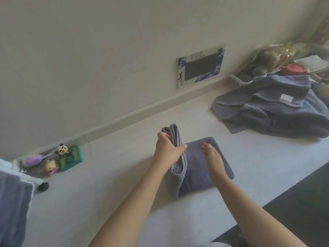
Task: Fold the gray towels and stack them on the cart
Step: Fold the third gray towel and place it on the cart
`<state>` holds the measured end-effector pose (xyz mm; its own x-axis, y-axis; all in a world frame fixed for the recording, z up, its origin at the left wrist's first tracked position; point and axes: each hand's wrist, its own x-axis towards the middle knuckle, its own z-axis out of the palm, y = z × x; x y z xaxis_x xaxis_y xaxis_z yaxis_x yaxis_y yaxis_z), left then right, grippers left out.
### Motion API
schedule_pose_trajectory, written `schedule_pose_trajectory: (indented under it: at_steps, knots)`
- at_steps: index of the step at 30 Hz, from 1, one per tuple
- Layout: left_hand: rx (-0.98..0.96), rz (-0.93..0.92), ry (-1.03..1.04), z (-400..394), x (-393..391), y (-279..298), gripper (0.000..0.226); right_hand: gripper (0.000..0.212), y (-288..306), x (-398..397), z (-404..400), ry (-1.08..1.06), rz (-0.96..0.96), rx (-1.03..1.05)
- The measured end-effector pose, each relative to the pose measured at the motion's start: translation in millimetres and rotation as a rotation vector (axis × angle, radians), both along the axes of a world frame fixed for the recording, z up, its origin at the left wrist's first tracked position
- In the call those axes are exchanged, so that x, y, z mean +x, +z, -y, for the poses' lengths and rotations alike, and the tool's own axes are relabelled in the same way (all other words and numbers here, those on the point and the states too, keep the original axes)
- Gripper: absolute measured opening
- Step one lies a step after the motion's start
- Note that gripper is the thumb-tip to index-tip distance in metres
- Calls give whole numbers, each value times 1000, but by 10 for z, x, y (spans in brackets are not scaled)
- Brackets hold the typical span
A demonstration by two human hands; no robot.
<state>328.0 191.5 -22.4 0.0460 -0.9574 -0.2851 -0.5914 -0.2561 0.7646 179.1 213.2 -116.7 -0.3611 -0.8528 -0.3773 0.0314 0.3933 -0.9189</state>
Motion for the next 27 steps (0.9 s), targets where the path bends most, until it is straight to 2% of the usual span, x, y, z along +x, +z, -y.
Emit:
schedule_pose_trajectory:
  at_steps: [3,8,12,16,18,20,21,22,24,25,27]
  knots:
    - [-70,70,-5,25,-439,-86,45,45,-83,-473,118,52,-21,104]
    - [-34,153,-19,76,-1135,-397,39,57,-155,-917,180,225,257,212]
    - [74,185,-9,82,-1522,-709,45,55,-171,-1161,224,363,326,253]
    - [159,98,22,50,-1597,-889,41,39,-199,-1228,247,415,226,250]
    - [221,-57,70,83,-1525,-887,40,31,-210,-1220,236,467,86,225]
    - [205,-195,100,64,-1414,-854,35,32,-181,-1186,246,575,-66,195]
    - [113,-172,115,38,-1340,-829,36,40,-161,-1153,253,636,-162,191]
    - [-39,-62,139,-5,-1248,-818,36,55,-153,-1114,265,691,-269,187]
    - [-355,284,210,-96,-1043,-904,39,69,-174,-1071,285,736,-414,187]
    - [-421,444,207,-125,-951,-982,44,69,-167,-1066,289,736,-434,185]
    - [-312,583,103,-144,-829,-1072,56,64,-181,-1078,301,733,-441,181]
